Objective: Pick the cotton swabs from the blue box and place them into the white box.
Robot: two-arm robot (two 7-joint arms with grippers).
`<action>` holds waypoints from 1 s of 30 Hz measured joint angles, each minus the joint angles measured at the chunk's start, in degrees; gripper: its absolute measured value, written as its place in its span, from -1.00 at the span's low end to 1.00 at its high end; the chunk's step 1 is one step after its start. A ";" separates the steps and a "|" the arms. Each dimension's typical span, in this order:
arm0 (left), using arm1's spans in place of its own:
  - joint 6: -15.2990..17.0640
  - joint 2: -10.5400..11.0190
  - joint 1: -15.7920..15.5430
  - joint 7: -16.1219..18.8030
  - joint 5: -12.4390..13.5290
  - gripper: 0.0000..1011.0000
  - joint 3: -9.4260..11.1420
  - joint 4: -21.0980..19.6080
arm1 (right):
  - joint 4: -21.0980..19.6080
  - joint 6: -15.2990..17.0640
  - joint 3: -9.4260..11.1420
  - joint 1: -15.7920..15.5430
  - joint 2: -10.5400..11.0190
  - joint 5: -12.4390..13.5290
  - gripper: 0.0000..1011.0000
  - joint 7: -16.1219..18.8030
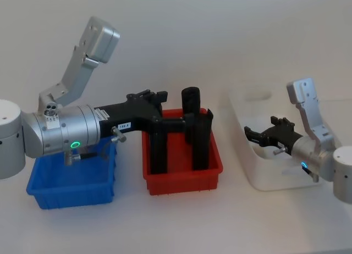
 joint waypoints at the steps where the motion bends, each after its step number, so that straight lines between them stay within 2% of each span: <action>1: 0.00 0.00 0.00 0.00 0.00 0.99 0.00 0.00 | 0.00 0.00 0.00 0.00 0.00 0.00 0.89 0.00; 4: 0.00 0.00 0.00 0.00 0.00 0.99 0.00 0.00 | 0.37 -0.28 0.00 0.20 -0.07 0.00 0.98 0.21; 17: 0.00 0.00 0.00 0.00 0.00 0.99 0.00 0.00 | 0.17 -1.24 0.19 0.26 -0.04 0.62 0.98 0.63; 23: 0.00 0.00 0.00 0.00 0.00 0.99 0.00 0.00 | -1.40 -1.80 0.56 -0.39 0.26 1.39 0.98 0.62; 30: 0.00 0.00 0.00 0.00 0.00 0.99 0.00 0.00 | -5.77 -2.45 1.40 -2.26 1.02 2.95 0.98 -0.20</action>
